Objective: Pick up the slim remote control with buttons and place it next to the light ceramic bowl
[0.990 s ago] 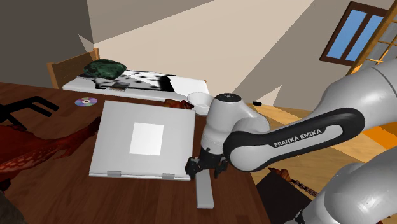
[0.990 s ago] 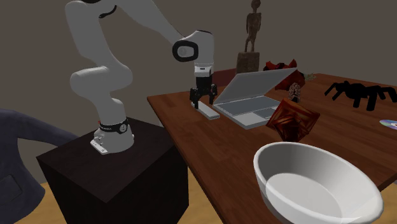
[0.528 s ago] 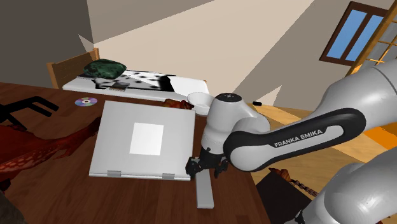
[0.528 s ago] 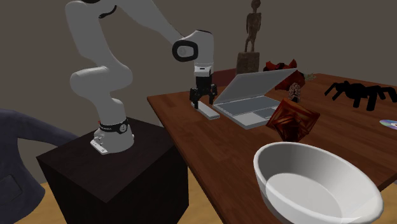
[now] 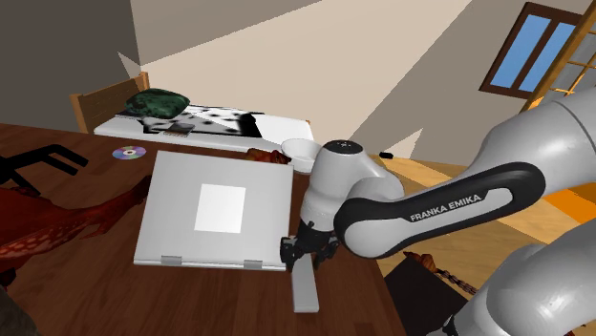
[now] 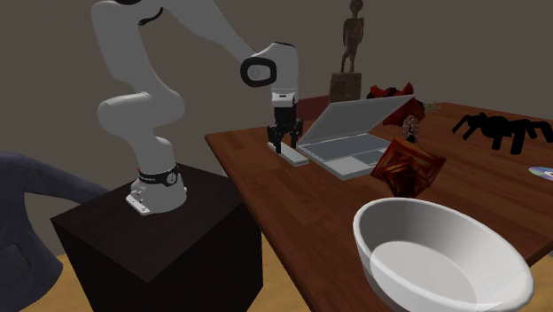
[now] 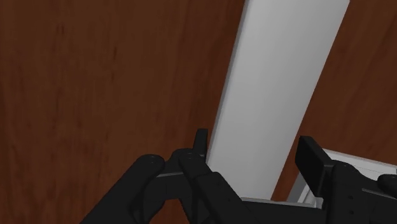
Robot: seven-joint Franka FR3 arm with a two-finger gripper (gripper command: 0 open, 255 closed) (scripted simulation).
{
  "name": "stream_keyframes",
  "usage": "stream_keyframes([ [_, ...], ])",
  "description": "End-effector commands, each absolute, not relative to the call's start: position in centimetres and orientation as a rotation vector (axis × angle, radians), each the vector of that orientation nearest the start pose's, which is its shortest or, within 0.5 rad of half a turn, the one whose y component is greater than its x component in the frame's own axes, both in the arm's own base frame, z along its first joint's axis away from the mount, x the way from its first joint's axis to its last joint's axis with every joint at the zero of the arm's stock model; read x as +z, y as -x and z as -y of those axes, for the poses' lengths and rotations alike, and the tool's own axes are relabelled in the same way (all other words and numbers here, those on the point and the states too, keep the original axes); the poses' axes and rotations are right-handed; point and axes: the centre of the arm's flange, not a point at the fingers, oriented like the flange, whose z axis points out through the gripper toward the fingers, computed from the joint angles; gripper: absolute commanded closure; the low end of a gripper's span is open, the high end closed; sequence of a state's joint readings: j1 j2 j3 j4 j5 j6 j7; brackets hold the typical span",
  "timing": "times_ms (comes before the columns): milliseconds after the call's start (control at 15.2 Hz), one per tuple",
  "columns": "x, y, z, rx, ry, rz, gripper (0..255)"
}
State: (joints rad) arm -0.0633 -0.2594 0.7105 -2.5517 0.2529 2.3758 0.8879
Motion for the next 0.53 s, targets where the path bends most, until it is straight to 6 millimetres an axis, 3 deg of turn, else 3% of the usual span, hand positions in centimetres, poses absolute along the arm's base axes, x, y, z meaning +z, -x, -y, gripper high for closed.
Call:
stream_keyframes([
  [0,32.8,-35.1,-25.8,0.008,3.046,-0.683,255],
  [462,36.2,-35.0,-26.0,0.007,3.046,-0.683,255],
])
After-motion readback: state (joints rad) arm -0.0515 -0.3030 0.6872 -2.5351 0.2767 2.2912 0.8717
